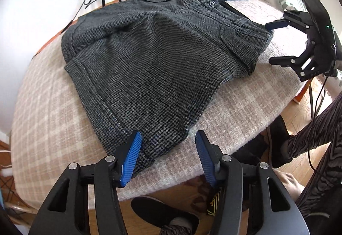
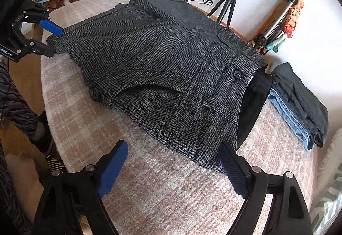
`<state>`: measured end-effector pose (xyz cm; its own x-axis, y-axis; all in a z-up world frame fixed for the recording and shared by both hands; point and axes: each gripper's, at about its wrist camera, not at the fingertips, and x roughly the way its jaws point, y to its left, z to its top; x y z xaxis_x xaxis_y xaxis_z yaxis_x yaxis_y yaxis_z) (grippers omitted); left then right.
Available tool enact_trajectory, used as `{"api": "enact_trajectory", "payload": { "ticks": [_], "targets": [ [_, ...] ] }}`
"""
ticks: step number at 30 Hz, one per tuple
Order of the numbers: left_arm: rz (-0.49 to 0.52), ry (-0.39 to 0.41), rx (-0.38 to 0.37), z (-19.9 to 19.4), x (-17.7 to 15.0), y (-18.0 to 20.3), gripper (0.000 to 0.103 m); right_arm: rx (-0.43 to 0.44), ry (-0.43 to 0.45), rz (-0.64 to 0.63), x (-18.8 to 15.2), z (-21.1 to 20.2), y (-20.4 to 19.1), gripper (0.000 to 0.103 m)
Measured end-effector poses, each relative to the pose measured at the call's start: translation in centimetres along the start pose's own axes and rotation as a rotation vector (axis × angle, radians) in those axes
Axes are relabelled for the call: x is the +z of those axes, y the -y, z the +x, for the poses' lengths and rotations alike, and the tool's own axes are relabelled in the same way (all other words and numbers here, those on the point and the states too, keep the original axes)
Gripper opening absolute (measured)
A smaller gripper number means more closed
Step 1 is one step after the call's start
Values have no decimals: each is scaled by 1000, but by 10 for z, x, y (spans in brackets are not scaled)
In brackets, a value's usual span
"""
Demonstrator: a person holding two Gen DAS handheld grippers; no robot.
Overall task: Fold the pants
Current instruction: 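Grasp the trouser leg hems with the left gripper while the right gripper grasps them too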
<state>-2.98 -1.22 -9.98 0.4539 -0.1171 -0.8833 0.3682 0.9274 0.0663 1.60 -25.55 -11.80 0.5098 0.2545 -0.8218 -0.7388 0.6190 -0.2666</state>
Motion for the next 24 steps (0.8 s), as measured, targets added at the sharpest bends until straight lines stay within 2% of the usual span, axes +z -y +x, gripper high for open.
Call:
{"api": "enact_trajectory", "payload": {
  "ticks": [4, 8, 11, 12, 14, 15, 16, 17, 19, 24],
  "targets": [
    [-2, 10, 37, 5, 3, 2, 51, -26, -4, -21, 4, 9, 0, 86],
    [4, 25, 83, 11, 6, -2, 41, -71, 15, -38, 11, 13, -3, 86],
    [-2, 39, 81, 13, 5, -6, 34, -125, 32, -66, 14, 15, -9, 85],
    [-5, 44, 80, 13, 6, -8, 31, -130, 34, -72, 16, 16, -11, 78],
    [-15, 57, 70, 11, 8, -10, 17, -110, 32, -82, 19, 16, -14, 54],
    [-23, 65, 66, 10, 9, -12, 15, -96, 24, -89, 21, 17, -16, 36],
    [-32, 73, 64, 8, 10, -14, 12, -81, 17, -89, 22, 17, -18, 28],
    [-43, 84, 58, 5, 11, -17, 9, -78, 16, -90, 24, 16, -19, 26],
    [-63, 111, 51, -2, 13, -22, 7, -106, 29, -105, 28, 11, -22, 15],
    [-62, 185, 88, -16, 17, -28, 6, -131, 135, -6, 44, -23, -4, 11]
  ]
}}
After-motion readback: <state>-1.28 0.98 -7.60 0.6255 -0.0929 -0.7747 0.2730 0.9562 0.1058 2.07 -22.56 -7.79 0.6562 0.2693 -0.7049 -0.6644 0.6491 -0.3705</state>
